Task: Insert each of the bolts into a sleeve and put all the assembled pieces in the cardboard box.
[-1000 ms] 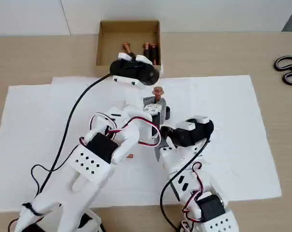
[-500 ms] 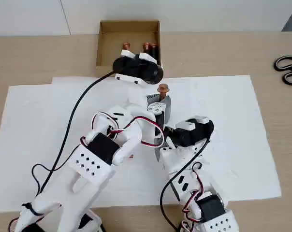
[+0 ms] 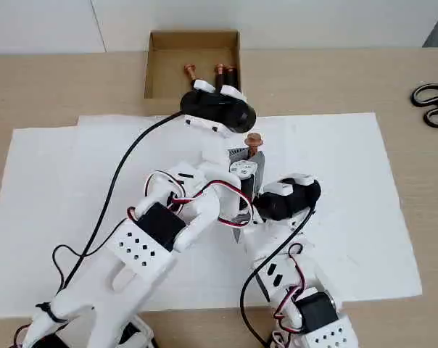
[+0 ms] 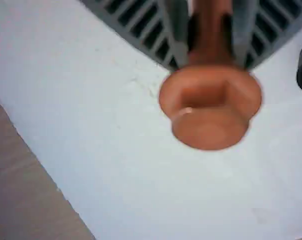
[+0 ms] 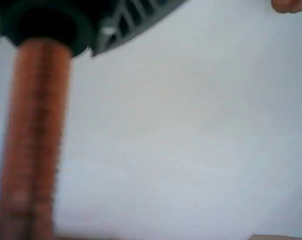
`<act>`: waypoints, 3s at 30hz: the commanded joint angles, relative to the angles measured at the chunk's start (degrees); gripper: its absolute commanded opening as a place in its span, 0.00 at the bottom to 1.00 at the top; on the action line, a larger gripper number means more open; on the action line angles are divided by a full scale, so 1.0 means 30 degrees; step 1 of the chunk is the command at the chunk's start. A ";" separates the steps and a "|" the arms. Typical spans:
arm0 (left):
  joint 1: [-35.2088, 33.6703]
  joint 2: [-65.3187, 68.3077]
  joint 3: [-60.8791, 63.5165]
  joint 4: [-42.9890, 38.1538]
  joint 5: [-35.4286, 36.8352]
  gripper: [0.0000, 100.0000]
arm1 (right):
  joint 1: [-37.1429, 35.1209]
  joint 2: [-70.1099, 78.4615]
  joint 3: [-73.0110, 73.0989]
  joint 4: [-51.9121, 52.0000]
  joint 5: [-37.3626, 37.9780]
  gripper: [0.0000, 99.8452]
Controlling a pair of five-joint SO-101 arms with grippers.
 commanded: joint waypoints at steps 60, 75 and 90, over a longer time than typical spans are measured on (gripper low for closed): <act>0.0908 -0.0234 0.1392 0.2696 -0.2022 0.00 | -0.0073 -0.0337 0.0147 0.0073 -0.0176 0.00; 0.0938 -0.0234 0.0278 0.5245 -0.0440 0.20 | -0.0073 -0.0337 0.0147 0.0073 -0.0176 0.00; -0.4689 -0.0234 -0.2330 0.5275 0.0938 0.21 | 0.0044 -0.0337 0.0147 0.0103 -0.0176 0.00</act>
